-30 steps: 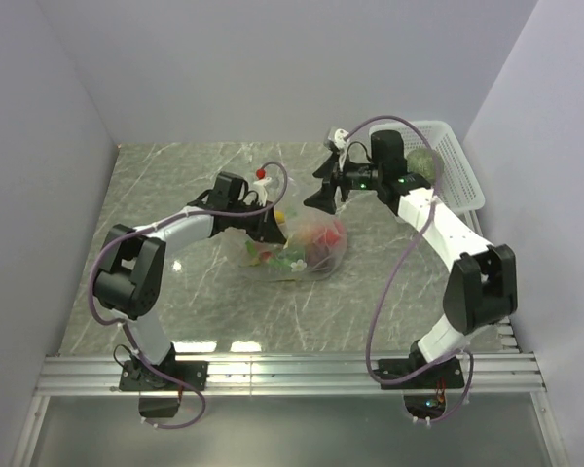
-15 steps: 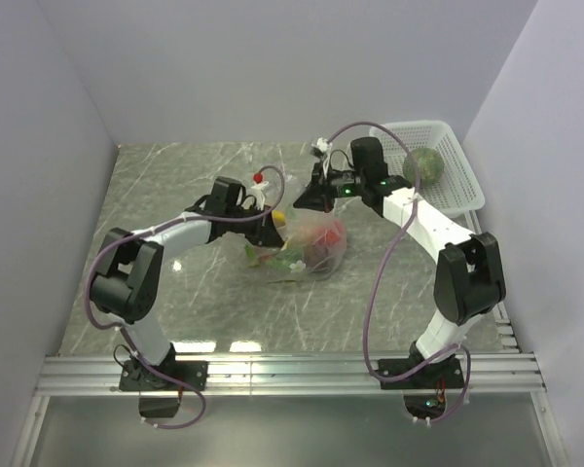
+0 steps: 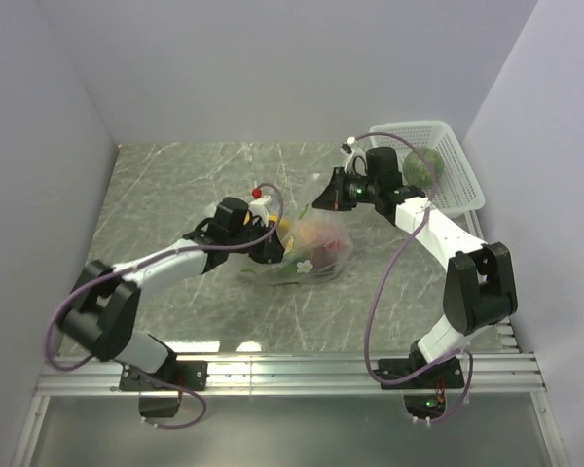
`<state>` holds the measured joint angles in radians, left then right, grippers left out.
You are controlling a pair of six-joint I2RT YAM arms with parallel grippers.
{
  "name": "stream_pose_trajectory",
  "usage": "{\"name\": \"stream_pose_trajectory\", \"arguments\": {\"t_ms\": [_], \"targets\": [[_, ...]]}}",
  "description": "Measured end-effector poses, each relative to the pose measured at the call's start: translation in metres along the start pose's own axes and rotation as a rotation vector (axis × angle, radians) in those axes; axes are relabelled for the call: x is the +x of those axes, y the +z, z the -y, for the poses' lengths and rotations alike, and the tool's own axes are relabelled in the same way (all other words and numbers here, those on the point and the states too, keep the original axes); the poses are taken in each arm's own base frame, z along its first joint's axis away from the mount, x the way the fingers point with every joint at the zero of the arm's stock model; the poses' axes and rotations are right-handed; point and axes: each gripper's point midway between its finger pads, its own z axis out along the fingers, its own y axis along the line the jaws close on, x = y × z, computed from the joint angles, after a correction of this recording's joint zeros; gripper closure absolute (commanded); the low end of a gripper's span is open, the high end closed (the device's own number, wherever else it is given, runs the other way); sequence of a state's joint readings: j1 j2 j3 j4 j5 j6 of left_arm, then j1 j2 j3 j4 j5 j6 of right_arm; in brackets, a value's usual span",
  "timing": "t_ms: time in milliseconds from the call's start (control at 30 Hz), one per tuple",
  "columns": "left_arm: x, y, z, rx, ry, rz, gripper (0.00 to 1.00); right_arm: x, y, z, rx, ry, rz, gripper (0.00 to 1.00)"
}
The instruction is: Place the fake fruits into the plastic bag and tie a complex knot
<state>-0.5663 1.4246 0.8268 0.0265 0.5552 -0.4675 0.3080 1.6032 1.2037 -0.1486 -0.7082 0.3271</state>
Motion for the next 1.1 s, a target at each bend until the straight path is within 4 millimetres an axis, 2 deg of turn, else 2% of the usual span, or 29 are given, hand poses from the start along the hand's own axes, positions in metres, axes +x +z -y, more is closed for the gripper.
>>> {"name": "stream_pose_trajectory", "arguments": {"t_ms": [133, 167, 200, 267, 300, 333, 367, 533, 633, 733, 767, 833, 867, 900, 933, 967, 1000, 1033, 1100], "targets": [[0.021, 0.025, -0.029, -0.06, -0.085, -0.088, 1.0, 0.004, 0.005, 0.009, 0.054, 0.087, -0.005, 1.0], [0.025, 0.028, -0.035, -0.069, -0.1, -0.099, 1.0, 0.007, 0.006, 0.009, 0.054, 0.105, -0.01, 0.93], [0.027, 0.03, -0.039, -0.073, -0.108, -0.106, 1.0, 0.012, 0.006, 0.01, 0.051, 0.127, -0.019, 0.72], [0.027, 0.029, -0.037, -0.062, -0.108, -0.106, 1.0, 0.018, 0.007, 0.008, 0.03, 0.155, -0.031, 0.51], [0.025, 0.029, -0.034, -0.048, -0.101, -0.101, 1.0, 0.019, 0.007, 0.007, 0.012, 0.158, -0.032, 0.37], [0.023, 0.028, -0.03, -0.034, -0.094, -0.095, 1.0, 0.021, 0.007, 0.004, -0.005, 0.164, -0.035, 0.35], [0.021, 0.027, -0.027, -0.021, -0.089, -0.092, 1.0, 0.022, 0.007, 0.002, -0.027, 0.152, -0.034, 0.28], [0.015, 0.023, -0.012, 0.043, -0.068, -0.082, 0.99, 0.034, 0.002, -0.01, -0.104, 0.085, -0.041, 0.25], [0.014, 0.022, -0.008, 0.065, -0.059, -0.085, 1.0, 0.031, 0.003, -0.02, -0.128, 0.02, -0.026, 0.3], [0.014, 0.021, -0.006, 0.076, -0.047, -0.088, 1.0, 0.029, 0.008, -0.028, -0.143, -0.014, -0.015, 0.45], [0.013, 0.021, -0.004, 0.081, -0.039, -0.089, 1.0, 0.028, 0.01, -0.03, -0.146, -0.023, -0.012, 0.59], [0.01, 0.021, -0.003, 0.086, -0.022, -0.086, 0.99, 0.024, 0.015, -0.033, -0.144, -0.026, -0.004, 0.74], [0.008, 0.021, -0.002, 0.088, -0.011, -0.085, 0.99, 0.023, 0.018, -0.032, -0.14, -0.025, -0.002, 0.93], [0.006, 0.021, -0.001, 0.088, 0.0, -0.084, 0.99, 0.022, 0.021, -0.031, -0.135, -0.029, 0.0, 0.99], [0.005, 0.021, -0.001, 0.087, 0.012, -0.087, 0.97, 0.021, 0.023, -0.029, -0.123, -0.019, 0.0, 1.0], [0.004, 0.02, -0.001, 0.085, 0.028, -0.089, 0.84, 0.022, 0.024, -0.026, -0.111, -0.015, -0.001, 1.0], [0.003, 0.018, -0.001, 0.081, 0.051, -0.09, 0.77, 0.023, 0.025, -0.024, -0.097, -0.01, -0.003, 1.0], [0.001, 0.015, 0.0, 0.073, 0.07, -0.093, 0.62, 0.023, 0.025, -0.021, -0.085, -0.007, -0.003, 1.0], [-0.006, 0.004, 0.005, 0.066, 0.118, -0.08, 0.43, 0.023, 0.025, -0.019, -0.07, -0.014, 0.001, 1.0]]}}
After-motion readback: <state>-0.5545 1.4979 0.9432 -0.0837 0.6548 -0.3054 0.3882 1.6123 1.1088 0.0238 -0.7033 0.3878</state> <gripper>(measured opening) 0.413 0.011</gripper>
